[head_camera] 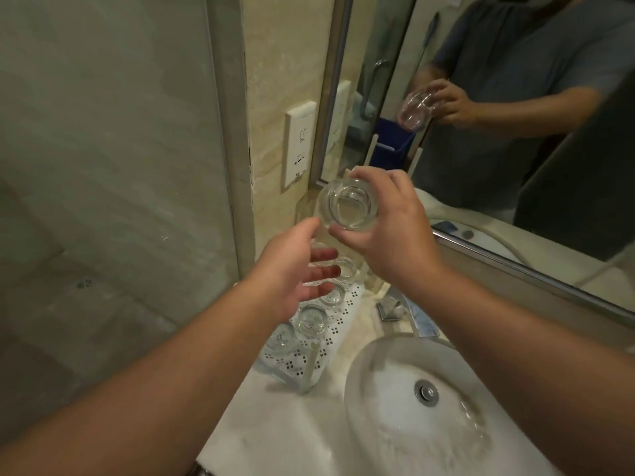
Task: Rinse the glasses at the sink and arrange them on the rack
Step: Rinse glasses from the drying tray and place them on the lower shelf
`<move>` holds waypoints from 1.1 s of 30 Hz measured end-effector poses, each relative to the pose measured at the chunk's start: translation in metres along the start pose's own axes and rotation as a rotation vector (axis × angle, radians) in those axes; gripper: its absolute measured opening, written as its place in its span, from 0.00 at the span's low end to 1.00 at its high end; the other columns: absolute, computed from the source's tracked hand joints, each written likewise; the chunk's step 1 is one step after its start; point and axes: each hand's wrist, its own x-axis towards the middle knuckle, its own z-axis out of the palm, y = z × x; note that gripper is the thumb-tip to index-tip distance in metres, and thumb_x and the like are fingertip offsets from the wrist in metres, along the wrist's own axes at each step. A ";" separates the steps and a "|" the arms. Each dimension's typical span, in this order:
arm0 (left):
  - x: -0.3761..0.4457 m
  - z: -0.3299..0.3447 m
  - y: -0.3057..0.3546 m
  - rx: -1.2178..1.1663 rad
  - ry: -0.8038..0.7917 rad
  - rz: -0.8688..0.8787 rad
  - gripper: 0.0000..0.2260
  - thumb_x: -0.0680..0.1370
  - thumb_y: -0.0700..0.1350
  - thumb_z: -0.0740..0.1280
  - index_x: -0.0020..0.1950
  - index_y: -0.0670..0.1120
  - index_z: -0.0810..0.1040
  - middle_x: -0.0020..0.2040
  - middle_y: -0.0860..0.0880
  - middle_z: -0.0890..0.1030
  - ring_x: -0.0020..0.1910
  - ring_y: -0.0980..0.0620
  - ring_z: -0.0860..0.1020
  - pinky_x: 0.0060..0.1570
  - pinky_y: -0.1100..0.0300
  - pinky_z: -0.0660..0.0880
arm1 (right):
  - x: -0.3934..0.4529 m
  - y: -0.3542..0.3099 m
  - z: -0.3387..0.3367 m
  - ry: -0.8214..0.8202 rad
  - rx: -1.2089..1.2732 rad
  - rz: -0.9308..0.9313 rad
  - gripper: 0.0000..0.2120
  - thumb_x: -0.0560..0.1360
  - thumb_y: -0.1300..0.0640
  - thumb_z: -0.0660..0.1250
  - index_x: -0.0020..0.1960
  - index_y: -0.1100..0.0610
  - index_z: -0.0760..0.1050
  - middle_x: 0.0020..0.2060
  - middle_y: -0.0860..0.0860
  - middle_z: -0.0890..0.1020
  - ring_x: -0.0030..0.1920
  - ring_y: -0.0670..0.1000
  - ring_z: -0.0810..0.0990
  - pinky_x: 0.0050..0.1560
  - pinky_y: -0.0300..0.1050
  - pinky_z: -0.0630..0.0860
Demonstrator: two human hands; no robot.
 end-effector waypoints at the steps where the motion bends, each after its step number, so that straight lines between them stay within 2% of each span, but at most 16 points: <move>1: -0.004 0.002 0.000 -0.031 -0.039 -0.063 0.19 0.79 0.60 0.64 0.61 0.48 0.76 0.48 0.44 0.84 0.38 0.46 0.83 0.36 0.53 0.79 | -0.006 -0.002 -0.002 0.009 0.006 -0.012 0.32 0.63 0.47 0.81 0.61 0.39 0.68 0.54 0.43 0.70 0.52 0.44 0.72 0.46 0.32 0.68; 4: -0.018 0.010 0.001 -0.140 -0.184 -0.242 0.28 0.76 0.67 0.62 0.61 0.44 0.77 0.46 0.43 0.84 0.40 0.43 0.84 0.38 0.54 0.78 | -0.027 -0.005 -0.011 0.025 -0.004 -0.043 0.33 0.62 0.49 0.81 0.63 0.41 0.70 0.55 0.44 0.71 0.53 0.44 0.73 0.49 0.39 0.74; 8: -0.032 0.019 -0.002 -0.208 -0.264 -0.338 0.33 0.73 0.71 0.61 0.50 0.41 0.81 0.40 0.42 0.83 0.35 0.44 0.82 0.41 0.54 0.78 | -0.050 -0.006 -0.019 0.040 0.013 -0.084 0.32 0.62 0.51 0.80 0.63 0.43 0.71 0.54 0.45 0.71 0.54 0.46 0.73 0.51 0.46 0.77; 12: -0.039 0.024 -0.005 -0.209 -0.276 -0.399 0.39 0.72 0.74 0.61 0.57 0.39 0.80 0.46 0.41 0.84 0.36 0.43 0.82 0.41 0.55 0.79 | -0.066 -0.005 -0.024 0.011 -0.016 -0.118 0.32 0.63 0.54 0.78 0.65 0.46 0.72 0.55 0.46 0.71 0.55 0.50 0.74 0.51 0.50 0.77; 16: -0.042 0.026 -0.011 -0.213 -0.255 -0.433 0.40 0.70 0.74 0.64 0.57 0.37 0.80 0.47 0.39 0.84 0.38 0.43 0.83 0.41 0.54 0.80 | -0.079 -0.006 -0.029 -0.038 -0.012 -0.133 0.32 0.64 0.56 0.79 0.66 0.50 0.73 0.56 0.48 0.72 0.55 0.51 0.74 0.51 0.50 0.77; 19: -0.043 0.027 -0.015 -0.165 -0.223 -0.354 0.39 0.69 0.73 0.67 0.59 0.38 0.81 0.49 0.40 0.84 0.42 0.42 0.84 0.46 0.51 0.81 | -0.086 -0.006 -0.033 -0.069 -0.026 -0.106 0.34 0.64 0.57 0.79 0.68 0.48 0.70 0.58 0.46 0.70 0.56 0.47 0.73 0.50 0.43 0.77; 21: -0.045 0.029 -0.015 -0.139 -0.217 -0.269 0.35 0.70 0.71 0.68 0.60 0.42 0.81 0.49 0.42 0.85 0.43 0.42 0.85 0.42 0.50 0.82 | -0.090 -0.005 -0.036 -0.089 -0.025 -0.084 0.38 0.65 0.55 0.80 0.71 0.48 0.68 0.60 0.44 0.67 0.56 0.42 0.70 0.52 0.34 0.73; 23: -0.048 0.031 -0.014 -0.086 -0.186 -0.159 0.31 0.71 0.69 0.69 0.63 0.47 0.79 0.48 0.43 0.86 0.43 0.42 0.85 0.38 0.52 0.80 | -0.092 -0.006 -0.039 -0.109 0.010 -0.055 0.41 0.66 0.48 0.78 0.74 0.49 0.64 0.61 0.43 0.66 0.57 0.38 0.67 0.56 0.27 0.68; 24: -0.049 0.032 -0.013 -0.057 -0.155 -0.097 0.29 0.71 0.67 0.71 0.63 0.50 0.79 0.48 0.44 0.86 0.42 0.43 0.85 0.36 0.53 0.80 | -0.092 -0.008 -0.040 -0.112 0.044 -0.037 0.41 0.66 0.45 0.76 0.75 0.49 0.63 0.62 0.42 0.66 0.58 0.37 0.67 0.58 0.27 0.67; 27: -0.052 0.036 -0.011 -0.030 -0.078 0.068 0.26 0.69 0.61 0.76 0.62 0.50 0.78 0.51 0.47 0.85 0.37 0.47 0.85 0.35 0.54 0.79 | -0.093 -0.010 -0.042 -0.091 0.164 0.064 0.41 0.68 0.40 0.71 0.76 0.47 0.60 0.64 0.40 0.67 0.61 0.39 0.71 0.60 0.37 0.74; 30: -0.053 0.039 -0.014 0.047 -0.066 0.197 0.31 0.67 0.55 0.79 0.68 0.55 0.73 0.57 0.49 0.83 0.43 0.46 0.86 0.37 0.52 0.81 | -0.092 -0.006 -0.041 -0.082 0.227 0.170 0.40 0.68 0.42 0.74 0.75 0.44 0.60 0.64 0.40 0.70 0.60 0.39 0.74 0.58 0.40 0.76; 33: -0.052 0.044 -0.022 0.125 -0.089 0.293 0.35 0.68 0.48 0.80 0.71 0.57 0.69 0.58 0.51 0.83 0.46 0.52 0.85 0.42 0.48 0.83 | -0.094 0.001 -0.040 -0.096 0.272 0.247 0.41 0.68 0.43 0.76 0.75 0.43 0.59 0.65 0.40 0.72 0.61 0.42 0.75 0.59 0.46 0.78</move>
